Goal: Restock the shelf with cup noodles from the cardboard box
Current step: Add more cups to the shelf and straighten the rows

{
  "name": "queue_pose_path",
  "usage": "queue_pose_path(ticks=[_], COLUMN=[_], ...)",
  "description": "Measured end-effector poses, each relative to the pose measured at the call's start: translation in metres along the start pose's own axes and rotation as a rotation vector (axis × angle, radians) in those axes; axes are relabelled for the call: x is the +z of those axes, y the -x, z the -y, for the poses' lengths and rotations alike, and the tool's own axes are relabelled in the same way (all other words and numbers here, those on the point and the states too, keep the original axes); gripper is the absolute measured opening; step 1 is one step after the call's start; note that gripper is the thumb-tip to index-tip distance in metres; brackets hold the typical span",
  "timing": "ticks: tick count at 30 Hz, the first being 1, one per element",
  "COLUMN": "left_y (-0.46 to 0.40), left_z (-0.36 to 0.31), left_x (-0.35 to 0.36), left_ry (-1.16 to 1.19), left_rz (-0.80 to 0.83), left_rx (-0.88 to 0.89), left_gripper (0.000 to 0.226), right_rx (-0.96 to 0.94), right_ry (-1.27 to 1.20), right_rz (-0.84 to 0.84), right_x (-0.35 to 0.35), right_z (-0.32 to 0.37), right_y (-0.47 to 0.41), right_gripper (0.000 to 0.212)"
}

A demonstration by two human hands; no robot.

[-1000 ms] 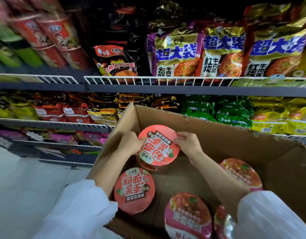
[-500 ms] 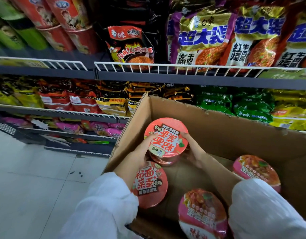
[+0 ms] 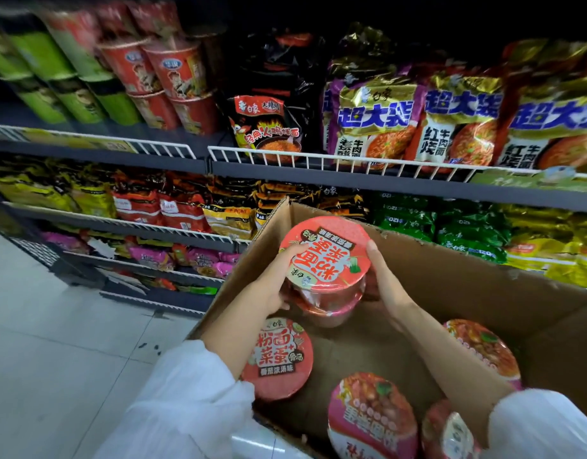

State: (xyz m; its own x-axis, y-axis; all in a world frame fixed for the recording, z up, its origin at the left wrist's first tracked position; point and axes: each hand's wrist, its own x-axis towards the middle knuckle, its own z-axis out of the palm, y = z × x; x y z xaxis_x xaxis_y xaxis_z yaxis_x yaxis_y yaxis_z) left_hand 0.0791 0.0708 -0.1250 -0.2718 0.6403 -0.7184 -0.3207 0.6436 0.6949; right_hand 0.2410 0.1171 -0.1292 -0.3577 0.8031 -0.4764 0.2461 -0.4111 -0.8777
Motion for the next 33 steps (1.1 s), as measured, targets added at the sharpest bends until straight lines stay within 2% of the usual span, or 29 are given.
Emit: queue_pose_path(ticks=[3,6,10,14,16,18,23,28,31,33], left_y=[0.039,0.076,0.126,0.165,0.181,0.191,0.207,0.212,0.214,0.212], left_z=[-0.022,-0.048,-0.077,-0.089,-0.090,-0.088,-0.081,-0.083,-0.089,-0.095], left_x=[0.001,-0.008,-0.031,-0.070,-0.095,-0.124,-0.212,-0.323,-0.384,-0.422], left_ry=[0.062,0.068,0.101,0.115,0.130,0.161,0.283,0.329,0.322,0.329], left_rz=[0.041,0.056,0.022,-0.026,-0.100,-0.181,-0.310,-0.401,-0.428,-0.458], left_rx=[0.094,0.199,0.317,0.434,0.478,0.511,0.571,0.594,0.609,0.598], left_gripper=[0.037,0.038,0.044,0.055,0.062,0.064,0.040,0.040,0.032,0.032], right_rx=[-0.113,-0.232,-0.357,-0.412,-0.407,-0.394,-0.382,-0.352,-0.351,-0.366], right_ry=[0.016,0.019,0.020,0.019,0.018,0.024,0.065,0.087,0.097,0.070], right_rz=[-0.001,0.022,0.070,0.153,0.207,0.250,0.359,0.453,0.504,0.507], right_x=[-0.005,-0.002,0.013,0.046,0.074,0.105,0.206,0.323,0.391,0.431], right_z=[0.029,0.068,0.121,0.156,0.169,0.177,0.185,0.195,0.200,0.204], right_y=[0.032,0.062,0.098,0.116,0.119,0.118,0.109,0.099,0.089,0.086], right_gripper=[0.064,0.066,0.049,0.048,0.044,0.051,0.053,0.054,0.064,0.053])
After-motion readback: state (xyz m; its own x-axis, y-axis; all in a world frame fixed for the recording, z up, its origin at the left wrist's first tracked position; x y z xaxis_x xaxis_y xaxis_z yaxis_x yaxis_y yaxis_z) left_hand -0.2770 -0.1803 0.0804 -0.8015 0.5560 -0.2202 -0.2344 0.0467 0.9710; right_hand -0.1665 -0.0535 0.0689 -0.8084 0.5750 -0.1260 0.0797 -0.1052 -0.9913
